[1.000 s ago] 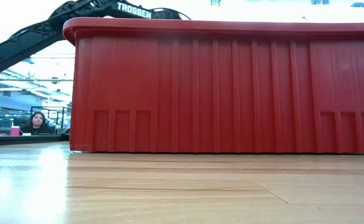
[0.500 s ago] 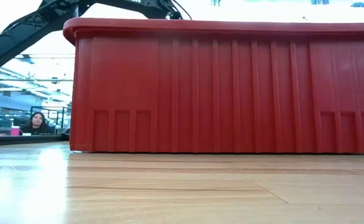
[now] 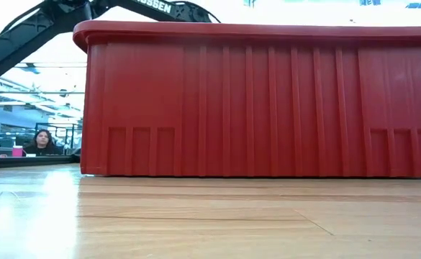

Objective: Pick and place slides into bin
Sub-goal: Put the right black slide into the red bin, then put the black slide into the red bin

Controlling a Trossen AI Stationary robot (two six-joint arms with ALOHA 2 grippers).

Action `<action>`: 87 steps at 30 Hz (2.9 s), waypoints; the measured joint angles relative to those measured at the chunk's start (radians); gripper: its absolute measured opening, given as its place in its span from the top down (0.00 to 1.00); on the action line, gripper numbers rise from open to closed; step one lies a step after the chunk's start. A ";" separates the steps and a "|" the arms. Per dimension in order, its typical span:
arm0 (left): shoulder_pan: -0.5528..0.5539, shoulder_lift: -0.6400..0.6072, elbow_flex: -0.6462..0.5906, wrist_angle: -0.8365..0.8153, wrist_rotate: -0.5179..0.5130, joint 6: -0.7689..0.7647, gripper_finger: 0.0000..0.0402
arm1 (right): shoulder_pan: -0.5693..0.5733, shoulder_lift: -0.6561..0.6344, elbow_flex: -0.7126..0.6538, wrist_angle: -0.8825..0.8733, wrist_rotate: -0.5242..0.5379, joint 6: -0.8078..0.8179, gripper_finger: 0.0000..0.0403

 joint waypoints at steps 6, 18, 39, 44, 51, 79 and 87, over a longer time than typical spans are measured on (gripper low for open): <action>-0.045 0.000 -0.035 0.050 0.013 -0.001 1.00 | 0.000 0.000 0.000 0.000 0.000 0.001 1.00; -0.063 0.000 -0.038 0.159 0.056 0.020 1.00 | 0.000 0.000 0.000 0.000 0.000 0.002 1.00; -0.062 -0.147 -0.026 -0.033 -0.122 -0.056 1.00 | 0.000 0.000 0.000 -0.018 -0.025 0.001 1.00; -0.069 -0.295 -0.026 0.004 -0.141 -0.067 1.00 | 0.000 0.000 0.000 -0.018 -0.024 -0.006 1.00; -0.160 -0.555 -0.024 0.094 -0.057 -0.251 1.00 | 0.000 0.000 0.000 -0.018 -0.127 -0.065 1.00; -0.866 -1.076 -0.999 0.128 -0.022 -1.369 1.00 | -0.001 -0.001 0.000 0.078 -0.122 -0.090 1.00; -0.926 -1.249 -1.174 0.179 0.083 -1.734 0.98 | -0.001 -0.001 0.000 0.095 -0.016 -0.029 1.00</action>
